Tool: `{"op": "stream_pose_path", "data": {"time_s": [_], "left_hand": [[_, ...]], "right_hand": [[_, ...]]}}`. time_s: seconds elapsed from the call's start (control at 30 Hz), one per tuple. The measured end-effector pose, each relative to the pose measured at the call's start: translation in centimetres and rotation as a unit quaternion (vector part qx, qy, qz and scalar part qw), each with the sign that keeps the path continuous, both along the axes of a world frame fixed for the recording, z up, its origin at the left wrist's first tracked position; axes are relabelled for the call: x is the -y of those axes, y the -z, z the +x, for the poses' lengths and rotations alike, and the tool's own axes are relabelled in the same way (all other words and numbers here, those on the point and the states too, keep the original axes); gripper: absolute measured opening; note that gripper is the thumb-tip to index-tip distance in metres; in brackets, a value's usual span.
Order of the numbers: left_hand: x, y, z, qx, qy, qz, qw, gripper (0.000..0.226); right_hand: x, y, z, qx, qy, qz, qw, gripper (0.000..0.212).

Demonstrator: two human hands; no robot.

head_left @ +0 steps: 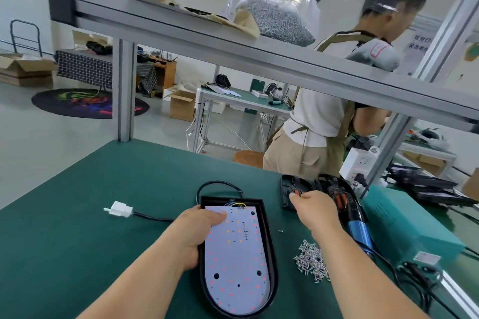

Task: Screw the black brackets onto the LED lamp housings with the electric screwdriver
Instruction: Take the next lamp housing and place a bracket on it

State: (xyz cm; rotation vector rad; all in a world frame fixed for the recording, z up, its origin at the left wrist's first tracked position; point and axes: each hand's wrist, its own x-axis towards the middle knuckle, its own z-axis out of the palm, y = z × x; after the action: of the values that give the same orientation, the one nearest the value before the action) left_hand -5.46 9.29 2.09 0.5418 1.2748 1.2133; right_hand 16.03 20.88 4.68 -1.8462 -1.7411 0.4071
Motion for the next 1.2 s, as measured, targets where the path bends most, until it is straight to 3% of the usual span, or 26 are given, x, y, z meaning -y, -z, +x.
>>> {"op": "stream_pose_path", "data": {"time_s": [0.1, 0.3, 0.43, 0.7, 0.87, 1.0, 1.1, 1.2], "left_hand": [[0.2, -0.1, 0.0, 0.038, 0.008, 0.008, 0.999, 0.016], [0.7, -0.1, 0.4, 0.121, 0.047, 0.065, 0.989, 0.032], [0.6, -0.2, 0.4, 0.161, 0.051, 0.087, 0.982, 0.041], [0.3, 0.0, 0.2, 0.125, 0.048, 0.047, 0.990, 0.051], [0.1, 0.2, 0.1, 0.115, 0.046, 0.039, 0.992, 0.050], [-0.1, 0.5, -0.3, 0.132, 0.049, 0.038, 0.989, 0.050], [-0.2, 0.7, -0.5, 0.142, 0.056, 0.041, 0.987, 0.051], [-0.2, 0.7, -0.6, 0.152, 0.066, 0.040, 0.985, 0.052]], "right_hand": [[-2.7, 1.0, 0.3, 0.104, 0.023, -0.032, 0.994, 0.040], [-4.4, 2.2, -0.4, 0.133, 0.050, -0.063, 0.988, 0.056], [-5.3, 1.7, -0.3, 0.158, 0.036, -0.086, 0.983, 0.055], [-5.9, 1.3, 0.5, 0.156, 0.057, -0.089, 0.982, 0.055], [-5.4, 0.9, 1.1, 0.033, 0.047, -0.038, 0.998, 0.041], [-3.9, -0.8, 1.2, -0.121, -0.078, 0.044, 0.989, 0.027], [-2.5, -3.3, 1.5, -0.006, -0.247, 0.066, 0.967, 0.051], [-1.4, -5.3, 1.4, 0.113, -0.346, 0.053, 0.930, 0.077]]}}
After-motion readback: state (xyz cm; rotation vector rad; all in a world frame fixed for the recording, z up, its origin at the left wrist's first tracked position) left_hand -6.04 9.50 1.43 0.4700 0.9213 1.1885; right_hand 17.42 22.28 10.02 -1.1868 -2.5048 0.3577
